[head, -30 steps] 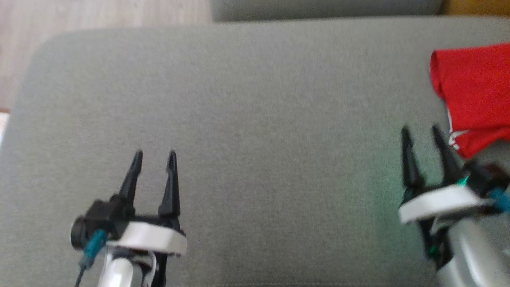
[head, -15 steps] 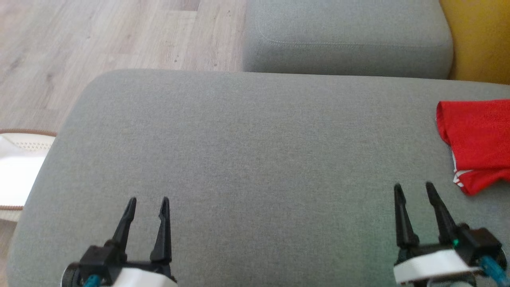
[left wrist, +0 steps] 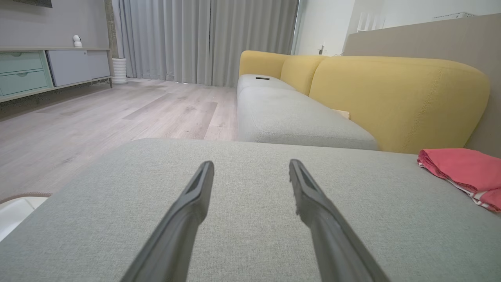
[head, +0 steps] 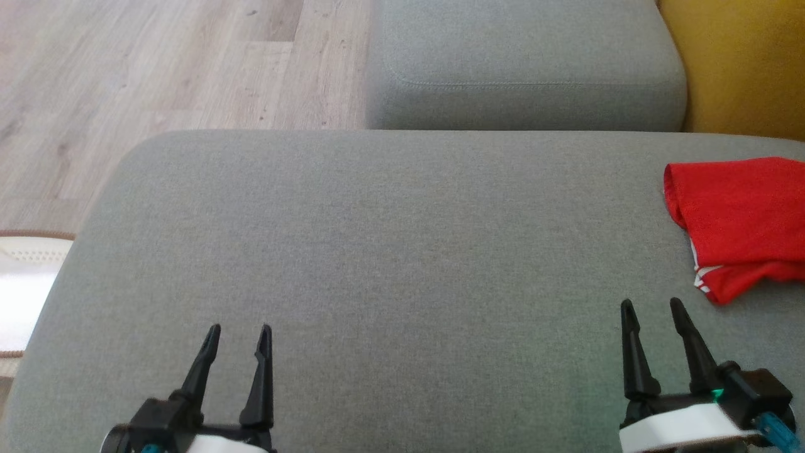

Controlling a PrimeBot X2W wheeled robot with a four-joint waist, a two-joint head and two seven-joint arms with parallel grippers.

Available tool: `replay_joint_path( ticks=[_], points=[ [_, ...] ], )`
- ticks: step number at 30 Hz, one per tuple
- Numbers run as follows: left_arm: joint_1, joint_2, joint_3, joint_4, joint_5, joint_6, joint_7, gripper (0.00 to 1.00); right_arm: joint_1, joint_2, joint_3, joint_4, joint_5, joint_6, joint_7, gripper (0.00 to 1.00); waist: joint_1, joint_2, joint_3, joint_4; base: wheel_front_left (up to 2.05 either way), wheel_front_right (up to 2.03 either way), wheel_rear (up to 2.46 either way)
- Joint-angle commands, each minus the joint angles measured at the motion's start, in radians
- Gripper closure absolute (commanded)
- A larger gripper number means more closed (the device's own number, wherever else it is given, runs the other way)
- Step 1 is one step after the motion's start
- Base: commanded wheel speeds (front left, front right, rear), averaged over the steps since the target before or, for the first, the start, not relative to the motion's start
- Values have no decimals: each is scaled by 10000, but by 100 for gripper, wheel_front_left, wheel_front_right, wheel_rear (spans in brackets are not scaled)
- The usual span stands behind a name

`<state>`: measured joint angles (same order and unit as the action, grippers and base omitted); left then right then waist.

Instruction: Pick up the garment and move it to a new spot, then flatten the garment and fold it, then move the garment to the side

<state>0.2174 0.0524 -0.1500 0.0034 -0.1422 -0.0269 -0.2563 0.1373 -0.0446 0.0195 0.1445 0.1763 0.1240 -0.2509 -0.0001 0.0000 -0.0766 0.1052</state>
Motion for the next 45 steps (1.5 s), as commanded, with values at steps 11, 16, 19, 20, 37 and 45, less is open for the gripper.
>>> replay_joint_path(
  ticks=[11, 16, 19, 20, 37, 45],
  points=[
    [37, 25, 37, 583, -637, -19, 98, 100, -1, -17, 15, 479, 590, -3, 131, 100, 1, 0, -31, -83, 0, 0, 0],
    [-109, 68, 96, 675, -1275, -63, 212, 100, -109, -44, -15, 509, 1192, 0, 258, 100, 1, 0, 3, -123, 0, 0, 0],
    [-227, 96, 142, 757, -1778, -104, 302, 100, -193, -61, -39, 530, 1669, 2, 359, 100, 1, 0, 30, -155, 0, 0, 0],
    [-257, 103, 153, 777, -1903, -114, 325, 100, -213, -65, -45, 535, 1787, 3, 384, 100, 1, 0, 37, -164, 0, 0, 0],
    [-707, 193, 362, 1062, -3882, -259, 697, 100, -535, -117, -159, 603, 3669, 12, 798, 100, 1, 0, 146, -292, 0, 0, 0],
    [-918, 226, 486, 1160, -4858, -325, 895, 100, -695, -137, -224, 634, 4604, 17, 1012, 100, 1, 0, 202, -357, 0, 0, 0]
  ],
)
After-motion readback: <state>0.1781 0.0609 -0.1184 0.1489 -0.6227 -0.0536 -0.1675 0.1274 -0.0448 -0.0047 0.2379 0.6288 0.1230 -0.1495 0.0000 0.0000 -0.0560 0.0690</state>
